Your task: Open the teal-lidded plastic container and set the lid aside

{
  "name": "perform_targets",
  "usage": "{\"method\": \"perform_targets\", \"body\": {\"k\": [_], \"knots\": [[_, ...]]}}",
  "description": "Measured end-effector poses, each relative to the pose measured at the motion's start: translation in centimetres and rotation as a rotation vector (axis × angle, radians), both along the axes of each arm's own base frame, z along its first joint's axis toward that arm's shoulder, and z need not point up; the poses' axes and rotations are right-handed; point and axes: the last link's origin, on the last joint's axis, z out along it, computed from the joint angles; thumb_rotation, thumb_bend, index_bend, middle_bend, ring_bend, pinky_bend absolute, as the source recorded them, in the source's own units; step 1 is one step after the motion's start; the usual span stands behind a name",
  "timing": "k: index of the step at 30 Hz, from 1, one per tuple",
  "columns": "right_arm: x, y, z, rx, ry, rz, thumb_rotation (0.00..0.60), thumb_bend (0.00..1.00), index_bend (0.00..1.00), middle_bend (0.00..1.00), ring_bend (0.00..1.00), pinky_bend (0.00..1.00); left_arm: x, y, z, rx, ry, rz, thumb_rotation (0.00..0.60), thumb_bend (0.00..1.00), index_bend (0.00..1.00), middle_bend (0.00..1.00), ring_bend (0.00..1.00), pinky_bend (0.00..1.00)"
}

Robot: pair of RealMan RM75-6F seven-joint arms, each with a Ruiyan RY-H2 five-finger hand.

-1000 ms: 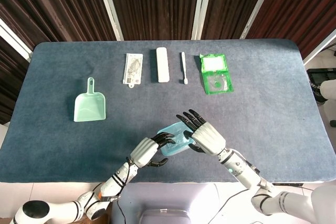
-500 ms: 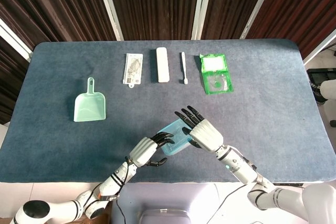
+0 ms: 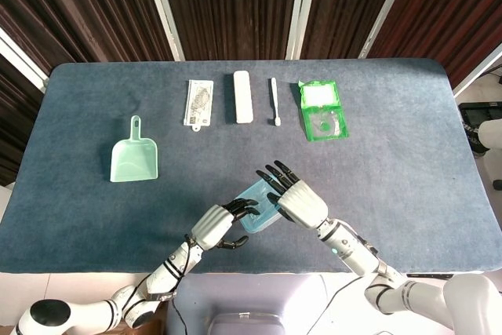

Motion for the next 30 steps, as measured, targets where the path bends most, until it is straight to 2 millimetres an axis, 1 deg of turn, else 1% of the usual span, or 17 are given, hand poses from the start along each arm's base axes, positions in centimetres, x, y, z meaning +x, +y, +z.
{"method": "perform_targets", "body": {"k": [2,5,7,8,9,11,13,21,26,30], "knots": [[0.0,0.1,0.2,-0.004,-0.003,0.004,0.6,0.65,0.75,0.2,0.01,0.16,0.0,0.0,0.1,0.007,-0.006,-0.002,0.6,0.32,0.27,0.57,0.34,0.26],[-0.1,0.2,0.5,-0.011,-0.011,0.009,0.6,0.65,0.75,0.2,0.02,0.17,0.1,0.1,0.5,0.026,-0.028,-0.007,0.6,0.32,0.22,0.44,0.22,0.19],[-0.1,0.2,0.8,-0.018,-0.018,0.013,0.6,0.65,0.75,0.21,0.02,0.18,0.2,0.2,0.8,0.045,-0.046,-0.011,0.6,0.32,0.16,0.29,0.08,0.11],[-0.2,0.2,1.0,-0.022,-0.021,0.015,0.6,0.65,0.76,0.21,0.03,0.18,0.2,0.3,1.0,0.053,-0.053,-0.013,0.6,0.32,0.12,0.22,0.04,0.08],[-0.2,0.2,1.1,-0.026,-0.024,0.016,0.6,0.65,0.76,0.21,0.03,0.18,0.2,0.4,1.2,0.066,-0.062,-0.015,0.6,0.32,0.09,0.17,0.01,0.05],[-0.2,0.2,1.4,-0.034,-0.031,0.018,0.6,0.65,0.76,0.21,0.03,0.18,0.3,0.6,1.5,0.088,-0.072,-0.019,0.6,0.32,0.05,0.08,0.0,0.01],[-0.1,0.2,1.6,-0.045,-0.04,0.021,0.6,0.65,0.76,0.21,0.04,0.19,0.3,1.0,2.1,0.115,-0.085,-0.019,0.6,0.32,0.03,0.04,0.0,0.0],[0.5,-0.2,3.3,-0.126,-0.104,0.034,0.6,0.65,0.76,0.21,0.05,0.2,-0.8,2.4,4.4,0.19,-0.089,0.005,0.6,0.32,0.02,0.03,0.0,0.0],[0.0,-0.7,5.4,-0.197,-0.111,0.042,0.6,0.65,0.76,0.21,0.05,0.21,-2.1,3.0,6.0,0.236,-0.072,0.022,0.6,0.32,0.02,0.03,0.0,0.0],[-0.9,-1.5,7.4,-0.257,-0.089,0.031,0.6,0.65,0.76,0.21,0.05,0.21,-3.6,3.4,7.5,0.264,-0.052,0.047,0.6,0.32,0.02,0.03,0.0,0.0]]}}
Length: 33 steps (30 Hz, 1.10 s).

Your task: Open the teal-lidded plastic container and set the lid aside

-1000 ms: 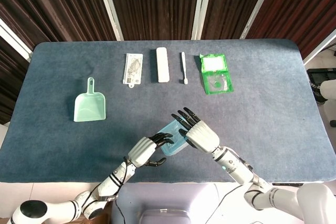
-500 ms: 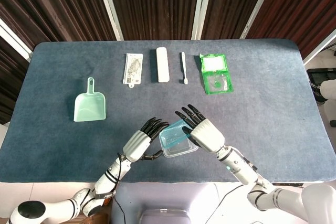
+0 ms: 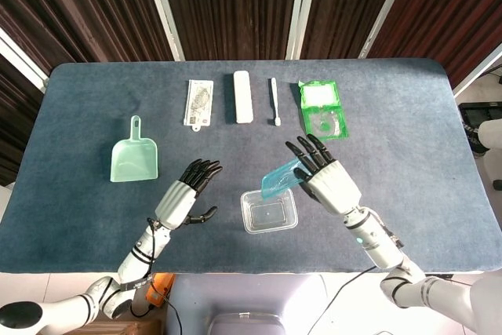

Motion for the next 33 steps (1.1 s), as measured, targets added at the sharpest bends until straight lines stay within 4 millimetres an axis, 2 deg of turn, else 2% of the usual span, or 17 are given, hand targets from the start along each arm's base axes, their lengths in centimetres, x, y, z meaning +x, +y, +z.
{"method": "perform_targets", "body": {"k": [7,14,17,20,26,30,33], "knots": [[-3.6,-1.9,3.7,-0.113,0.069,-0.088,0.6,0.65,0.76,0.22,0.06,0.21,-2.9,-0.5,2.6,0.031,0.024,0.045,0.6,0.32,0.02,0.03,0.0,0.0],[-7.4,-3.6,5.4,-0.147,0.112,-0.194,0.6,0.65,0.76,0.22,0.06,0.21,-4.9,-1.0,3.2,0.005,0.046,0.102,0.6,0.32,0.02,0.01,0.0,0.0],[-8.3,-3.7,4.7,-0.136,0.125,-0.214,0.6,0.65,0.76,0.22,0.06,0.22,-5.7,-1.0,3.3,-0.014,0.074,0.135,0.6,0.32,0.02,0.0,0.0,0.0],[-9.0,-3.3,3.3,-0.104,0.15,-0.213,0.6,0.65,0.71,0.22,0.06,0.22,-6.5,-0.8,3.4,-0.023,0.114,0.171,0.6,0.32,0.01,0.0,0.0,0.0],[-10.3,-1.2,0.7,-0.006,0.209,-0.17,0.6,0.65,0.61,0.22,0.06,0.21,-7.4,-0.3,3.9,-0.02,0.169,0.226,0.6,0.32,0.0,0.0,0.0,0.0],[-11.1,0.5,0.2,0.048,0.231,-0.145,0.6,0.65,0.54,0.22,0.05,0.2,-7.6,-0.1,4.0,0.004,0.188,0.246,0.6,0.32,0.0,0.0,0.0,0.0],[-11.7,1.8,0.4,0.059,0.235,-0.123,0.6,0.59,0.46,0.2,0.03,0.17,-7.8,0.0,4.1,0.016,0.188,0.263,0.6,0.32,0.0,0.0,0.0,0.0]]}}
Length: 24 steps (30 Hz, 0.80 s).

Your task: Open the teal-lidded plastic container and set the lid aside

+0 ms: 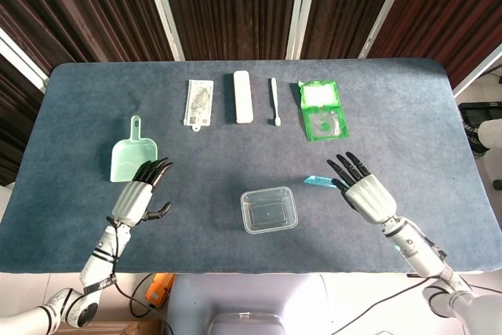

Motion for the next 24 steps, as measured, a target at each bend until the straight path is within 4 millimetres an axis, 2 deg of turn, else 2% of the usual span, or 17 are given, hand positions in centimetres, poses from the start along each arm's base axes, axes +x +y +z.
{"method": "perform_targets", "body": {"k": [2,5,6,8,12,17,20,24], "knots": [[-0.7,1.0,0.4,0.014,0.007,0.001,0.6,0.5,0.37,0.17,0.01,0.14,0.0,0.0,0.1,0.003,-0.001,0.001,0.6,0.32,0.0,0.0,0.0,0.0],[-1.7,2.0,0.8,0.048,0.026,-0.022,0.6,0.27,0.19,0.08,0.0,0.07,-0.1,-0.2,0.3,0.012,-0.003,-0.005,0.6,0.32,0.0,0.0,0.0,0.0],[-2.0,2.2,0.8,0.062,0.034,-0.033,0.6,0.17,0.09,0.03,0.0,0.03,-0.2,-0.4,0.5,0.018,-0.004,-0.009,0.6,0.32,0.0,0.0,0.0,0.0],[-2.6,2.6,1.0,0.1,0.058,-0.069,0.6,0.11,0.01,0.0,0.0,0.0,-0.6,-0.8,0.9,0.027,-0.004,-0.009,0.6,0.32,0.0,0.0,0.0,0.0],[-3.1,3.6,1.7,0.166,0.076,-0.126,0.6,0.07,0.0,0.0,0.0,0.0,-1.9,-1.9,2.3,0.046,-0.002,0.001,0.6,0.32,0.0,0.0,0.0,0.0],[-2.7,5.7,3.7,0.217,0.052,-0.204,0.6,0.07,0.0,0.0,0.0,0.0,-3.7,-3.9,5.1,0.071,0.042,0.022,0.6,0.32,0.0,0.0,0.0,0.0],[-2.3,7.5,5.4,0.19,0.007,-0.274,0.6,0.07,0.0,0.0,0.0,0.0,-4.6,-5.9,7.1,0.072,0.115,0.056,0.6,0.32,0.0,0.0,0.0,0.0],[-1.7,10.6,7.7,0.071,-0.081,-0.394,0.6,0.07,0.0,0.0,0.0,0.0,-5.2,-9.6,9.3,0.102,0.219,0.122,0.6,0.32,0.0,0.0,0.0,0.0]]}}
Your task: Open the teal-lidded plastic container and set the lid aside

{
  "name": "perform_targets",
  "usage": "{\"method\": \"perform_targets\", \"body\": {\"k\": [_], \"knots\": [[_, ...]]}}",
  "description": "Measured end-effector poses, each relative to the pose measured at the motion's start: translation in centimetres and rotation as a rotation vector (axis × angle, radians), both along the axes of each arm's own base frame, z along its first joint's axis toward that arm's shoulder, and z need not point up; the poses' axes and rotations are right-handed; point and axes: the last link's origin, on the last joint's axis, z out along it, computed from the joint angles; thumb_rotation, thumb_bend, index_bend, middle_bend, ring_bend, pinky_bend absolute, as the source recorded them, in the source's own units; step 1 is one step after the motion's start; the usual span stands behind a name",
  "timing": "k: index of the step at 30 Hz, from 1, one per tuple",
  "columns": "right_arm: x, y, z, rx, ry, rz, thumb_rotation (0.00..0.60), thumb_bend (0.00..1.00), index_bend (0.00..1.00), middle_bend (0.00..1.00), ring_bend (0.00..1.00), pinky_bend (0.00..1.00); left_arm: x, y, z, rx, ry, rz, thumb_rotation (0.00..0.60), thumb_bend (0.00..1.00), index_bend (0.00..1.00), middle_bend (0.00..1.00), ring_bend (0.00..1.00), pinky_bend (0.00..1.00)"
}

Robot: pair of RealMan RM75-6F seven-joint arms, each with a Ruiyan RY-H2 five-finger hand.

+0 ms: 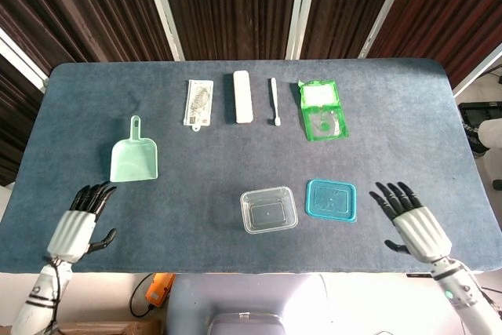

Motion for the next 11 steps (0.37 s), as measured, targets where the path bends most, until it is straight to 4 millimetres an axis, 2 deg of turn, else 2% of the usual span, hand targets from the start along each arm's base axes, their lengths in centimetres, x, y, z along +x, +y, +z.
{"method": "perform_targets", "body": {"k": [3,5,11], "knots": [[-0.3,2.4,1.9,-0.128,-0.052,-0.091,0.6,0.07,0.0,0.0,0.0,0.0,-0.8,-2.3,1.4,0.078,0.097,0.036,0.6,0.33,0.0,0.0,0.0,0.0],[-0.8,3.6,3.1,-0.196,-0.066,-0.131,0.6,0.07,0.0,0.0,0.0,0.0,-1.1,-2.9,2.1,0.111,0.146,0.036,0.6,0.33,0.0,0.0,0.0,0.0],[-1.2,3.8,4.2,-0.258,-0.062,-0.17,0.6,0.07,0.0,0.0,0.0,0.0,-1.4,-4.6,3.1,0.129,0.128,0.032,0.6,0.33,0.0,0.0,0.0,0.0]]}}
